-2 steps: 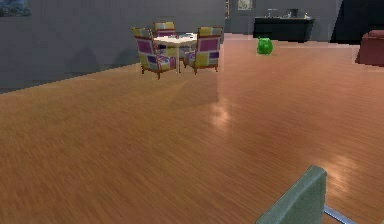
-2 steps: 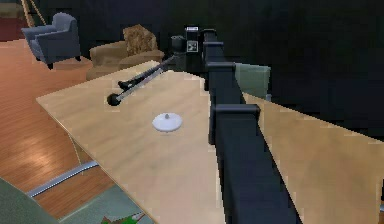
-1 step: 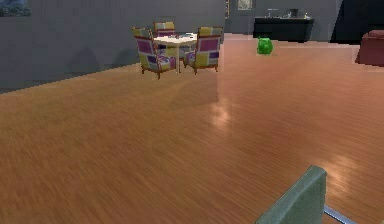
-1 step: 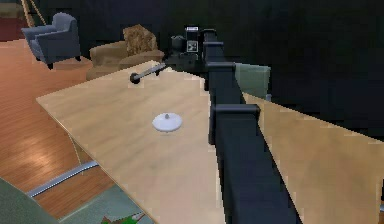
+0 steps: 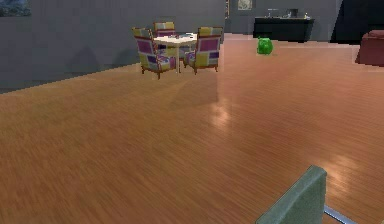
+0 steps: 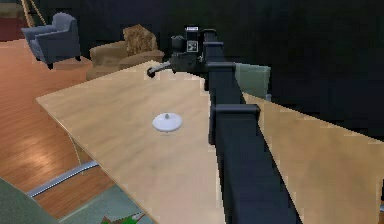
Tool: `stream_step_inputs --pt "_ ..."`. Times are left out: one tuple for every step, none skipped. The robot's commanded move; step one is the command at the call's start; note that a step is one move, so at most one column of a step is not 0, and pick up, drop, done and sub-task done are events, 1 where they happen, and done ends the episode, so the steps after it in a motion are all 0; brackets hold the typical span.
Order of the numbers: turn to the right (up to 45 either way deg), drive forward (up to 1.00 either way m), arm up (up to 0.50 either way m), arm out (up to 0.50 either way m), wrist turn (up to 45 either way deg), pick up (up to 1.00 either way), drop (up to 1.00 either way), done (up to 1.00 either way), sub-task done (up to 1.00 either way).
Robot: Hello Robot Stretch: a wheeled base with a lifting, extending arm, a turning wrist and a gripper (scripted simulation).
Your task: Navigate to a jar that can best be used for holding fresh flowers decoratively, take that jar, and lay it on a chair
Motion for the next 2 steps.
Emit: stream_step_inputs --pt "0.0 0.00 -0.30 0.00 0.0 0.00 0.00 0.00 0.00" --pt "0.0 0.00 0.00 0.00 0.0 1.00 0.00 0.00 0.00"
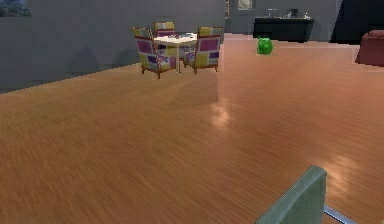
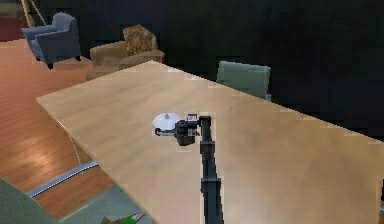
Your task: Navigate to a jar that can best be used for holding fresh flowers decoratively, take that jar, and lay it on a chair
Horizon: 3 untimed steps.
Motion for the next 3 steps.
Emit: stream_step_inputs --pt "0.0 0.00 0.10 0.00 0.0 0.00 0.00 0.00 0.00" --pt "0.0 0.00 0.20 0.00 0.0 0.00 0.00 0.00 0.00" --pt "0.0 0.00 0.00 0.00 -45.0 0.00 0.00 0.00 0.00"
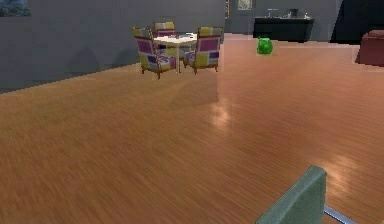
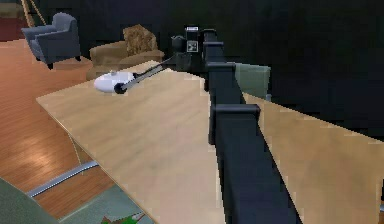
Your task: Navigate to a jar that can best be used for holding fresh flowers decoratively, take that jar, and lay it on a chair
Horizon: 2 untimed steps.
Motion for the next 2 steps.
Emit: stream_step_inputs --pt "0.0 0.00 0.00 0.00 -45.0 0.00 0.00 0.00 0.00" --pt "0.0 0.00 0.00 0.00 -15.0 0.00 0.00 0.00 0.00"
